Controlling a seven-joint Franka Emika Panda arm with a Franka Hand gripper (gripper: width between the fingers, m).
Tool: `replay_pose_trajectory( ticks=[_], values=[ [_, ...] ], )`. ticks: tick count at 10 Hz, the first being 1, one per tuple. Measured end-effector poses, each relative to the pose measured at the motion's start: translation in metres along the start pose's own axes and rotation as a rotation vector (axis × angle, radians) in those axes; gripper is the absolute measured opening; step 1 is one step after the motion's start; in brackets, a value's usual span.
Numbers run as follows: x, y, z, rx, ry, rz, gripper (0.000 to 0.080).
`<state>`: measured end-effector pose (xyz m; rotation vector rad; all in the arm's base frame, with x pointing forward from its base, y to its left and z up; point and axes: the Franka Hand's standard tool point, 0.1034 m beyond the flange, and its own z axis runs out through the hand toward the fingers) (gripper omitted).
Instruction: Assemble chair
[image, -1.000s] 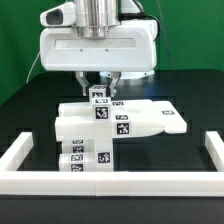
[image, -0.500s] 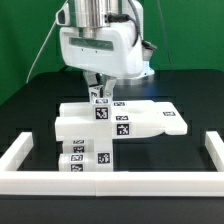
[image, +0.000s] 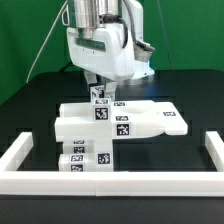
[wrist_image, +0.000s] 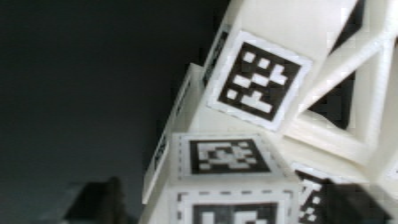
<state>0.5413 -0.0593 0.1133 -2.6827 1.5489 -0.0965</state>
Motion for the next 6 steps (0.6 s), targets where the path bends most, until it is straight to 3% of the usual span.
replay_pose_trajectory(
  ticks=[1, 4, 6],
  values=[
    [-0.0003, -0.0005, 0.0001, -0.001, 0.005, -0.235, 0.0624],
    [-0.0054, 0.0020, -0.0012, -0.020, -0.062, -0.642, 0.0648],
    [-0.0049, 0.0031, -0.0008, -0.019, -0.039, -0.754, 0.0649]
  ],
)
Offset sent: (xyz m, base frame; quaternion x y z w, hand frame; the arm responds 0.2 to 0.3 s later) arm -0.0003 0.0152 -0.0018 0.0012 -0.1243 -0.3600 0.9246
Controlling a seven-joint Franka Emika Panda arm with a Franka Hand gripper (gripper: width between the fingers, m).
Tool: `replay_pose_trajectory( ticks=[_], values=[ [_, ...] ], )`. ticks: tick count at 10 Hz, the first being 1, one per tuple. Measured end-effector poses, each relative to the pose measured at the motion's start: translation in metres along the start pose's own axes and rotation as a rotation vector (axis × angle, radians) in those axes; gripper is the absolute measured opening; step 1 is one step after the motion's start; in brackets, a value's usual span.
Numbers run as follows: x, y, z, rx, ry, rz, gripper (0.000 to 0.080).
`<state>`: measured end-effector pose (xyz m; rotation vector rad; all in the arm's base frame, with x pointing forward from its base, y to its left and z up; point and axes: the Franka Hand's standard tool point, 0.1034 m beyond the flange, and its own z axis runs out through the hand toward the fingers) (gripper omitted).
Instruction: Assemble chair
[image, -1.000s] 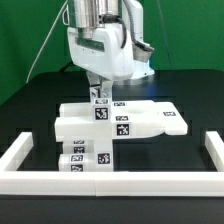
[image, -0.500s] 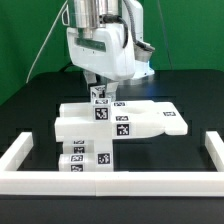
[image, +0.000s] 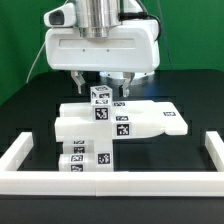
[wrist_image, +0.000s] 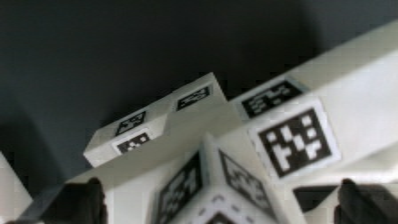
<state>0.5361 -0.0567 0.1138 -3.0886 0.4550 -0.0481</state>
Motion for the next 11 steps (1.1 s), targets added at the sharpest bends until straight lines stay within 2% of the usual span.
replay_pose_trajectory(
  ticks=[4, 6, 7, 8, 11],
  values=[
    [0.0016, 0.0037, 0.0002, -0.017, -0.010, -0.445, 0.0649],
    [0.0013, 0.0039, 0.0004, -0.018, -0.011, -0.400, 0.0629],
    [0.0012, 0.0040, 0.0005, -0.018, -0.011, -0.399, 0.0422],
    [0.0012, 0.0040, 0.0006, -0.018, -0.010, -0.333, 0.0286],
    [0.0010, 0.0039, 0.0009, -0.018, -0.009, -0.144, 0.0285]
  ],
)
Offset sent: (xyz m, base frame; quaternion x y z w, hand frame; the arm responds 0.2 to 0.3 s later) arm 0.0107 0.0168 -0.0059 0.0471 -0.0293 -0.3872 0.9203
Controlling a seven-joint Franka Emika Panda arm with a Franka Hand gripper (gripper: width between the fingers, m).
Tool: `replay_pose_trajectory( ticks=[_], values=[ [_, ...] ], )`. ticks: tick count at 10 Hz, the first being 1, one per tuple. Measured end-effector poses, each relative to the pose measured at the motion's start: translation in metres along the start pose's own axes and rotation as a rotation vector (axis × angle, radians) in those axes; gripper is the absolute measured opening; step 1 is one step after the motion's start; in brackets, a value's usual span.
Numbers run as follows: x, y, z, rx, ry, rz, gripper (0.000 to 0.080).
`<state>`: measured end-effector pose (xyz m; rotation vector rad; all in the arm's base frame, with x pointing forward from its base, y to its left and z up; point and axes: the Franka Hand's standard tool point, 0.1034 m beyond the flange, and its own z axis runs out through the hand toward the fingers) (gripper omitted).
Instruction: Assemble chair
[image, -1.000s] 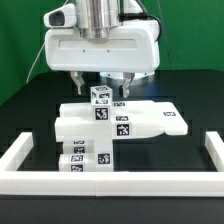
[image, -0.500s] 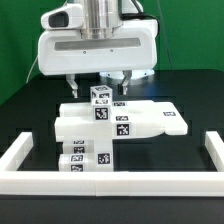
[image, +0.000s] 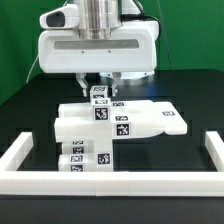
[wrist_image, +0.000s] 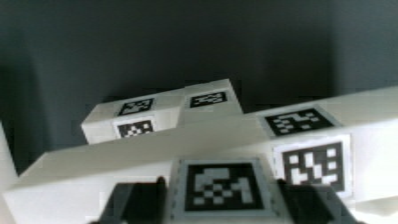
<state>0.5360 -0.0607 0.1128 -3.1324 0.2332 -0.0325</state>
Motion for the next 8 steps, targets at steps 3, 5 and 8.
replay_pose_trajectory(
  ticks=[3, 5, 8],
  values=[
    [0.0005, -0.0008, 0.0003, -0.001, 0.003, 0.216, 0.0285],
    [0.0039, -0.0027, 0.0006, -0.005, 0.025, 0.486, 0.0285],
    [0.0077, -0.0027, 0.0002, 0.063, 0.032, 0.964, 0.0285]
  ],
)
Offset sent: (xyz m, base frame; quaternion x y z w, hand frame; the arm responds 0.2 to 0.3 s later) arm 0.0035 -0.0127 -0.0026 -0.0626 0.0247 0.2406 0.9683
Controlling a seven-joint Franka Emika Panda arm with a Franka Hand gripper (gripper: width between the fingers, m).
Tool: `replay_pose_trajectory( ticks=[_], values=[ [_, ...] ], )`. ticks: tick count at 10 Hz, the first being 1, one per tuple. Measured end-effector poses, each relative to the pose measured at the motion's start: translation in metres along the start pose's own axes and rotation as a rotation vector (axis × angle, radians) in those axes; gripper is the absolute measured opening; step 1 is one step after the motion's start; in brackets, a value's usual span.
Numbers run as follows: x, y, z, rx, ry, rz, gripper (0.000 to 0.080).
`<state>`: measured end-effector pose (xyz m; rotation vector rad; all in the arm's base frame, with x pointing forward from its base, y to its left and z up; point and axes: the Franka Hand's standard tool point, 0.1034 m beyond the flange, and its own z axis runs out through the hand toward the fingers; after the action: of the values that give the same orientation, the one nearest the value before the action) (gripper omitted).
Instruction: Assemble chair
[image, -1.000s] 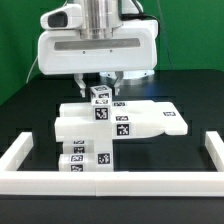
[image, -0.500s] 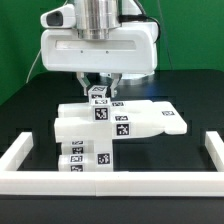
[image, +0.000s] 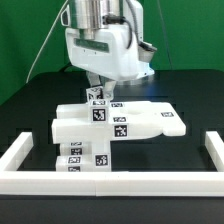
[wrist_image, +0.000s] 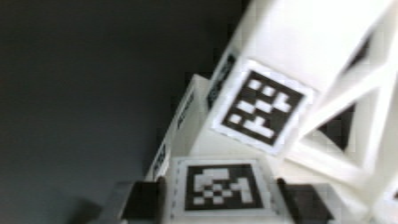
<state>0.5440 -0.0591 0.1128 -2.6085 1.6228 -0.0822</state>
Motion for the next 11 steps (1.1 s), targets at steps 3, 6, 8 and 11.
replay_pose_trajectory(
  ticks=[3, 6, 8, 11],
  values=[
    [0.0042, 0.0021, -0.0003, 0.016, -0.011, 0.017, 0.0362],
    [0.0064, 0.0007, -0.0017, 0.011, 0.001, -0.384, 0.0620],
    [0.0044, 0.0027, -0.0021, -0.015, -0.019, -0.670, 0.0644],
    [0.0064, 0.0049, -0.0024, -0.034, -0.018, -0.912, 0.0649]
  ],
)
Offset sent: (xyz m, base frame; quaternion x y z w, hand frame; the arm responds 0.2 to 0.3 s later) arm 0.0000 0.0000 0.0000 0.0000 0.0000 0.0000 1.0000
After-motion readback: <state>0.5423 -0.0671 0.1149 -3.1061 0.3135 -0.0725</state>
